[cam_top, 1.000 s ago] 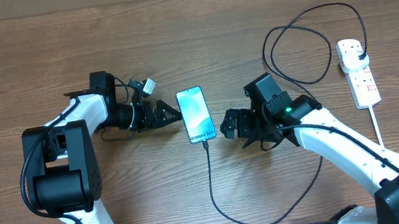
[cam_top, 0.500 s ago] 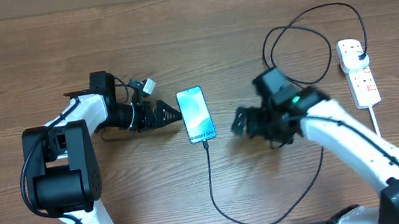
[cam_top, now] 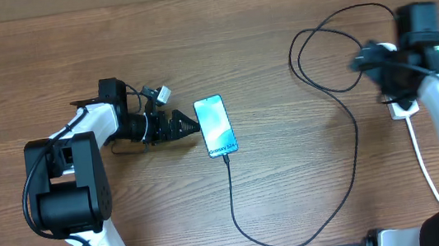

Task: Plug charger to phone and switch on socket
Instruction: 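Move the right gripper to the white power strip's switch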

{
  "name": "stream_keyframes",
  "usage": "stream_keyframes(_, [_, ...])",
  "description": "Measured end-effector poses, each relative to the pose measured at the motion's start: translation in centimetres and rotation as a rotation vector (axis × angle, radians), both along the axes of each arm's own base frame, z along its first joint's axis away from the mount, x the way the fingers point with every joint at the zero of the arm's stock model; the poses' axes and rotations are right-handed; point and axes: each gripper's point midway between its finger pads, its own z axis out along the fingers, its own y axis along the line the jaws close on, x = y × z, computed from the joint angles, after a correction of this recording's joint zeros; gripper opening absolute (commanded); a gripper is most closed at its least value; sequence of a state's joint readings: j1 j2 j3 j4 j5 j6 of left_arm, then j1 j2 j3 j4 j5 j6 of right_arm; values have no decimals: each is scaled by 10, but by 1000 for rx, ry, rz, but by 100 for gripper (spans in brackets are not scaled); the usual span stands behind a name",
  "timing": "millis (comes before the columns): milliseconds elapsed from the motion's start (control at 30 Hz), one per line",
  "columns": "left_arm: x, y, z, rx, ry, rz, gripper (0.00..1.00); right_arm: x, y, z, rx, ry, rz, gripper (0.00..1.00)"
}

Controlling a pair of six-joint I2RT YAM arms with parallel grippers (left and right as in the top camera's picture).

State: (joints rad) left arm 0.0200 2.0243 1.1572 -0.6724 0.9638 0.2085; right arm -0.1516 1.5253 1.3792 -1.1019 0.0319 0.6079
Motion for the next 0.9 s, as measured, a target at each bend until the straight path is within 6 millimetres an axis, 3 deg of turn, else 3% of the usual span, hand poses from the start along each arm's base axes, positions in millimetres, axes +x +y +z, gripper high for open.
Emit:
stream_keyframes(167, [0,0,0,0,0,0,100,-5,-79,-9,-50,-6,-253,100])
stream_keyframes(300, [0,0,0,0,0,0,100,-8,-113,-29,-56,29,-354,100])
stream_keyframes(567, [0,0,0,0,0,0,100,-2,-148,-89,-39,115,-442,100])
stream_keyframes(767, [0,0,0,0,0,0,100,7,-158,-128,-37,156,-455,100])
stream_keyframes(900, [0,0,0,0,0,0,100,13,-161,-142,-38,155,-455,100])
